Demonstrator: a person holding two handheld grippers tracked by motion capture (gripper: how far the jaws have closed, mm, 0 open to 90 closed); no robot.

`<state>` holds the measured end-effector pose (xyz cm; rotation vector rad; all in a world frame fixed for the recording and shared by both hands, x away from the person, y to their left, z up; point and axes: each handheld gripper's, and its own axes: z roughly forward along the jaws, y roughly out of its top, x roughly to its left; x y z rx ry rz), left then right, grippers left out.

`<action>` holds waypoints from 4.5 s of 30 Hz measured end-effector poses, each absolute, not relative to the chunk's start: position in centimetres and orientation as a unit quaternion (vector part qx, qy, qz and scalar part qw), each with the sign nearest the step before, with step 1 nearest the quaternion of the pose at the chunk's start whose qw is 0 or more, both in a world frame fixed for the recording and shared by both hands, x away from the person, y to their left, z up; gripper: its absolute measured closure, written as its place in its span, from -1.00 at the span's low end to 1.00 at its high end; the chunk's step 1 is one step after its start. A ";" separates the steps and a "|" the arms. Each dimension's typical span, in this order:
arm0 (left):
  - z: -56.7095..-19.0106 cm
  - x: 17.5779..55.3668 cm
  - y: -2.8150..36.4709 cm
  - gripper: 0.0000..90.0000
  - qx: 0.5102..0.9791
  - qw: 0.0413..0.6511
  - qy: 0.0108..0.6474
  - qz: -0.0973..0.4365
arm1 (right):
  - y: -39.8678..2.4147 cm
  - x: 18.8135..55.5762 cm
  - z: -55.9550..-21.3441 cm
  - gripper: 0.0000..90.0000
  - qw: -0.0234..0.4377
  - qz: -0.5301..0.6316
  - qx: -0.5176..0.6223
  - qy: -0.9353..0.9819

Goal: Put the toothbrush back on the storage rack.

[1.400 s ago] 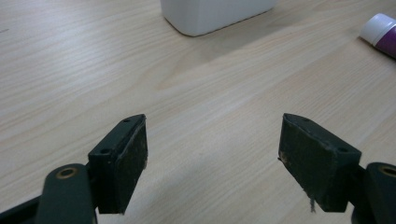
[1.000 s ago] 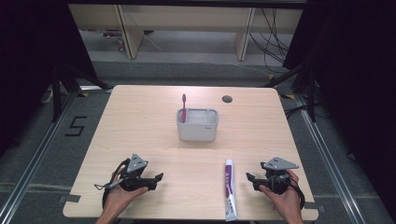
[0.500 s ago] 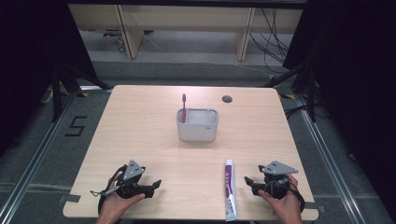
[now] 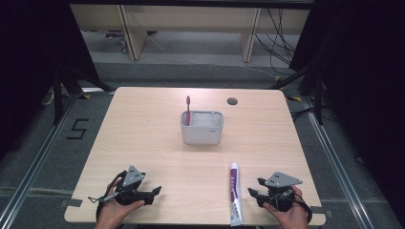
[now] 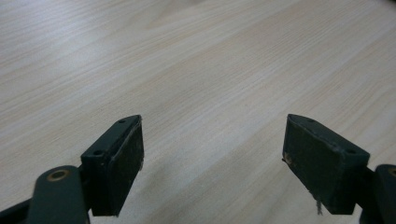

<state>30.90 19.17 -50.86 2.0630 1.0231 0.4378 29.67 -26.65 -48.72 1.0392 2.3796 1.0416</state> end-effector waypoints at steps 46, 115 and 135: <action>-51.1 30.7 19.1 -0.51 0.818 0.378 0.399 0.170 | -22.6 27.1 -49.5 1.00 0.090 0.338 0.232 0.908; -51.0 29.7 21.0 -0.50 0.805 0.387 0.416 0.168 | -13.3 35.7 -47.7 -0.41 0.077 0.324 0.072 0.940; -51.0 29.6 21.0 -0.50 0.810 0.384 0.409 0.168 | -12.6 35.8 -48.6 -0.56 0.049 0.292 0.023 0.955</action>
